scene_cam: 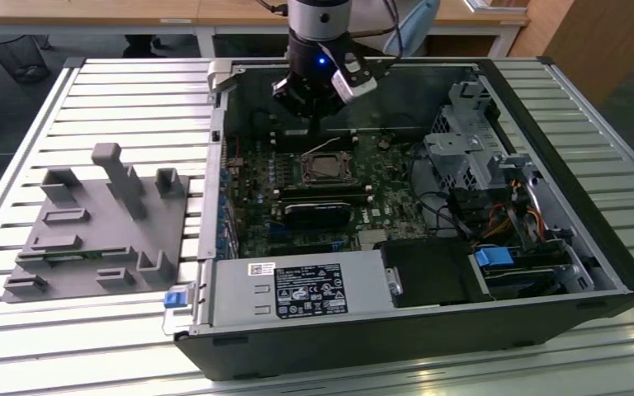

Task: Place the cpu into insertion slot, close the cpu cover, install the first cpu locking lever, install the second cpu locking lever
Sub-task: 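Install the first cpu locking lever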

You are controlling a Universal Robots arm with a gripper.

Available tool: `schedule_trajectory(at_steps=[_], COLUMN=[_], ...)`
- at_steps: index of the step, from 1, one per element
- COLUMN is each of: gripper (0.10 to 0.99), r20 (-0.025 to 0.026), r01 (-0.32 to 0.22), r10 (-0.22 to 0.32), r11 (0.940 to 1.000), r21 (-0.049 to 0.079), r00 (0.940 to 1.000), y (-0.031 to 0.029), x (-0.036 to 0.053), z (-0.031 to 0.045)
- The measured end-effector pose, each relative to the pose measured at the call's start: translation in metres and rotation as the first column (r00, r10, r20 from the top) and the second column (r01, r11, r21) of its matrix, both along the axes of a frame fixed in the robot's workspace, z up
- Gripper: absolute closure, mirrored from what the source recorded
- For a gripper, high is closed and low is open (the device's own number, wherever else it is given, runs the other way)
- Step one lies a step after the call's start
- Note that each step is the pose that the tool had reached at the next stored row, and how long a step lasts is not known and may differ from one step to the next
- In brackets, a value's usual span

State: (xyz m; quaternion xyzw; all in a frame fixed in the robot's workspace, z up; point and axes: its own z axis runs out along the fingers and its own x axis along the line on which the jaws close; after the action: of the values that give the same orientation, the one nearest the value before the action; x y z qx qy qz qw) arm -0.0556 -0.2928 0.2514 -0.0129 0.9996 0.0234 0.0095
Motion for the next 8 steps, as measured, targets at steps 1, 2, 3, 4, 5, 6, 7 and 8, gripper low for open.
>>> schedule_trajectory(at_steps=[1,2,3,4,5,6,7,8], gripper=[0.980,0.980,0.980,0.980,0.980,0.980,0.980,0.980], r20=[0.0002,0.0001,0.0001,0.0006,0.0026,0.0038,0.0038,0.0039], r01=[0.000,0.000,0.000,0.000,0.000,0.000,0.000,0.000], r10=[0.000,0.000,0.000,0.000,0.000,0.000,-0.001,-0.001], r11=[1.0000,0.9999,0.9995,0.9992,0.9991,0.9991,0.9991,0.9991], r21=[0.002,0.014,0.032,0.041,0.043,0.043,0.043,0.043], r00=[1.0000,1.0000,1.0000,1.0000,1.0000,1.0000,1.0000,1.0000], y=[0.0000,-0.0004,-0.0011,-0.0016,-0.0017,-0.0017,-0.0017,-0.0017], x=[0.0000,0.0001,0.0001,0.0000,0.0001,0.0002,0.0007,0.0018], z=[-0.0001,-0.0001,-0.0003,-0.0006,-0.0015,-0.0026,-0.0037,-0.0049])
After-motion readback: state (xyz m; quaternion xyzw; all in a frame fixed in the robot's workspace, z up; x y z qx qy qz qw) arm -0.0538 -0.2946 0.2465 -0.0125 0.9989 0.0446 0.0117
